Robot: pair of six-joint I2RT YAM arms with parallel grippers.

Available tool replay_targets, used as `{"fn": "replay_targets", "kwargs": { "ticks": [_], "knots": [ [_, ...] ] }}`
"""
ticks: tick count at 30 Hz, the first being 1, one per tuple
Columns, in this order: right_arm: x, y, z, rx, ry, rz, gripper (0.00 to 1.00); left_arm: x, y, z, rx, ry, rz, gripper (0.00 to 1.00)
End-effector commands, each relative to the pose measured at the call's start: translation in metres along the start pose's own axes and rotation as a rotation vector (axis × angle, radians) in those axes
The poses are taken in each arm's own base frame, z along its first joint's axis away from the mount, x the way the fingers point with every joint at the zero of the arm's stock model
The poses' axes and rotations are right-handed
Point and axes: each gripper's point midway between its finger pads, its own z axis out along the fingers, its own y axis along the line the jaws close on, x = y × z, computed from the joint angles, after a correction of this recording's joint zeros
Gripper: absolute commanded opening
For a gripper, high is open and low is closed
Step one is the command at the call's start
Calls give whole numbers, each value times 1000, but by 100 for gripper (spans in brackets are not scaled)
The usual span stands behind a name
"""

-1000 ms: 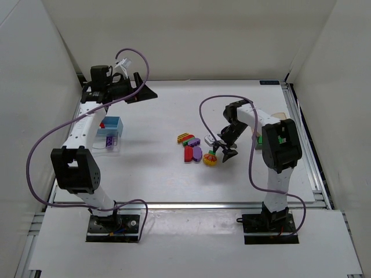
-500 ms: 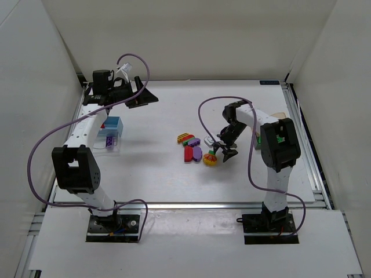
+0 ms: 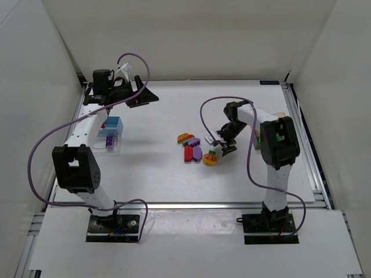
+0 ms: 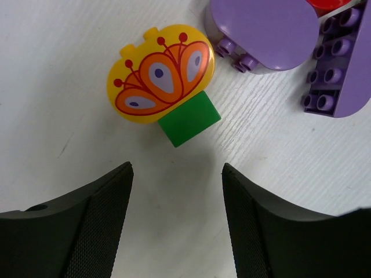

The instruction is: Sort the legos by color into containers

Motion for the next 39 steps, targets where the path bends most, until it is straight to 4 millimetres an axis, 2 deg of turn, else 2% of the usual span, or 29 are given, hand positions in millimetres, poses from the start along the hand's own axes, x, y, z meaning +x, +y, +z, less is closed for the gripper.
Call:
{"fn": "replay_targets", "kwargs": {
  "ticks": [1,11,21,27,30,33,35,38,39],
  "knots": [
    [-12,-44,4,25,9,-888,67,-11,-10,-4,28,-24,27,99],
    [-31,-53,20,43,-31,-923,69,-10,-9,-5,27,-24,21,99],
    [-49,-41,29,28,-75,-932,69,-8,-10,-6,30,-22,18,100],
    [-56,-29,27,15,-97,-926,63,-5,-9,-6,31,-17,15,99],
    [-59,-23,28,15,-106,-924,55,-4,-10,-6,33,-17,15,99],
    [-62,-21,28,23,-113,-913,43,-3,-9,-6,31,-16,7,99],
    [-64,-20,27,32,-119,-902,39,-2,-9,-6,28,-14,5,99],
    [-67,-22,23,49,-110,-883,27,3,-16,-4,38,-5,29,99],
    [-67,-23,21,55,-102,-877,19,5,-20,-4,39,-3,41,99]
  ]
}}
